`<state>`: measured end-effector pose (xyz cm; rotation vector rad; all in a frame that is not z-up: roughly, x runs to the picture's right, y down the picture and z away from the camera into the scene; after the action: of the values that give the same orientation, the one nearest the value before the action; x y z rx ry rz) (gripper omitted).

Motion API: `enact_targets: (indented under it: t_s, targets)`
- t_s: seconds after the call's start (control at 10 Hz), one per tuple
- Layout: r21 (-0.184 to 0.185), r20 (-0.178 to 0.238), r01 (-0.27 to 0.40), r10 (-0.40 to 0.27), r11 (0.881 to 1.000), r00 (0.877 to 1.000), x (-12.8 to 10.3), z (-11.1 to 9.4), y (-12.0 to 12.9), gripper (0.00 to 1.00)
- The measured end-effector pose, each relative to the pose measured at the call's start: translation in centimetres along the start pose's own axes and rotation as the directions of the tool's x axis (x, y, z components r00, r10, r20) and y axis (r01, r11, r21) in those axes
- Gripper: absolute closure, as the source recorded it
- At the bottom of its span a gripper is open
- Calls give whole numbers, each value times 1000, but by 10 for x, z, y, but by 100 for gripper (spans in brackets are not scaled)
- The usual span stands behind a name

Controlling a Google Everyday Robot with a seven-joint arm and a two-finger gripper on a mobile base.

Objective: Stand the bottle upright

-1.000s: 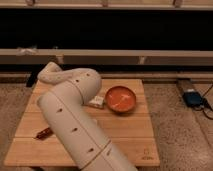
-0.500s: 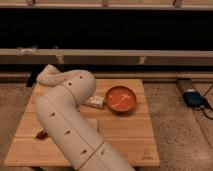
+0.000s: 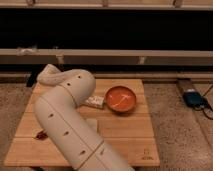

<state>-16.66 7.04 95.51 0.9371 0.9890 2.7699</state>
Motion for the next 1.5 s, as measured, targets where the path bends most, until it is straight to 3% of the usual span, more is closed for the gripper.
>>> enact_targets:
  t_s: [0.2, 0.4, 0.7, 0.9, 1.2, 1.5]
  targets:
    - [4, -10, -4, 4, 1000, 1000, 0, -2, 0, 91]
    - [8, -27, -6, 7, 1000, 1000, 1, -6, 1, 100]
    - [30, -102, -25, 28, 999, 994, -5, -19, 4, 100]
    - [39, -169, -41, 47, 998, 985, -13, -33, 8, 100]
    - [28, -269, -59, 64, 998, 961, -19, -64, 11, 100]
    - [21, -362, -65, 68, 998, 930, -19, -87, 11, 100]
